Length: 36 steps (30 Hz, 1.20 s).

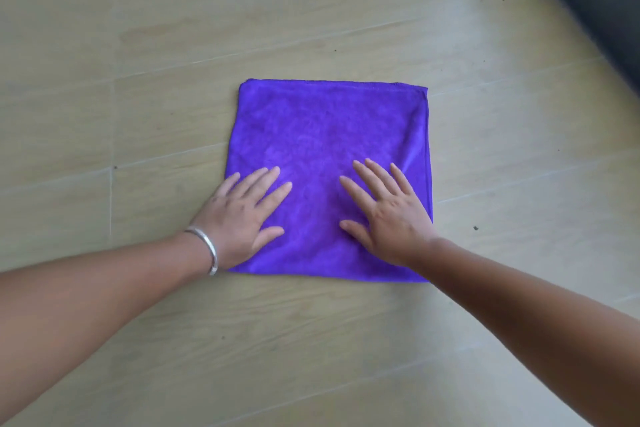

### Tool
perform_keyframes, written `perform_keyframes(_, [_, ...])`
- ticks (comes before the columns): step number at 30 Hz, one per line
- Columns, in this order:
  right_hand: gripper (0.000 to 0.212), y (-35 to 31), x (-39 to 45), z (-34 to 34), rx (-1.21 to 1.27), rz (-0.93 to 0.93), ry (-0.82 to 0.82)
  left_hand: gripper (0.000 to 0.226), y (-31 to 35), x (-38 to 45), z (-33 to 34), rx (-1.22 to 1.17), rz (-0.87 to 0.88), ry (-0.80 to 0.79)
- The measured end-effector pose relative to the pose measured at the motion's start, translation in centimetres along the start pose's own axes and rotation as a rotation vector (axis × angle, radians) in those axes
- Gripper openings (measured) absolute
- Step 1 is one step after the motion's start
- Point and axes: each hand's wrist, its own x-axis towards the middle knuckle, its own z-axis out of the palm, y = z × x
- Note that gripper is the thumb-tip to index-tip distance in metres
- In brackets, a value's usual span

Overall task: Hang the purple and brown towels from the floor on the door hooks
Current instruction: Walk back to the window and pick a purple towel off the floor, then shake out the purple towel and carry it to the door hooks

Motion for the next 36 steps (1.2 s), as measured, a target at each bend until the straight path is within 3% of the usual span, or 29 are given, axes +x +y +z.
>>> perform_keyframes(3, [0.072, 0.1, -4.1, 1.4, 0.071, -0.177, 0.023, 0.075, 1.2, -3.1, 2.2, 0.027, 0.198, 0.061])
perform_keyframes(6, [0.073, 0.8, -6.7, 2.6, 0.091, -0.232, -0.040, 0.072, 0.5, -5.2, 4.0, 0.045, 0.202, 0.026])
perform_keyframes(9, [0.072, 1.4, -6.8, 2.7, 0.149, -0.273, 0.004, 0.063, -0.9, -5.4, 4.1, 0.020, 0.233, 0.040])
perform_keyframes(13, [0.042, 3.1, -8.1, 2.4, 0.214, -0.380, 0.116, 0.055, -3.2, -6.0, 3.7, -0.128, 0.316, 0.162])
perform_keyframes(17, [0.021, 3.6, -9.4, 1.6, 0.187, -0.394, 0.121, 0.057, -4.2, -7.1, 2.4, -0.183, 0.277, 0.180])
perform_keyframes(21, [0.025, 2.7, -9.4, -1.2, 0.177, -0.323, 0.052, 0.048, -4.2, -6.5, -1.6, -0.175, 0.214, 0.081])
perform_keyframes(25, [0.014, 2.1, -8.2, -8.7, 0.248, -0.097, 0.035, 0.007, -4.9, -6.0, -9.5, -0.222, 0.035, 0.114])
perform_keyframes(30, [0.019, 2.1, -6.0, -22.6, 0.264, 0.106, 0.063, 0.014, -4.4, -7.3, -20.7, -0.252, -0.150, 0.189])
perform_keyframes(36, [0.032, 1.4, -5.0, -42.6, 0.187, 0.100, 0.018, 0.021, -4.8, -11.4, -37.5, -0.309, -0.236, 0.237])
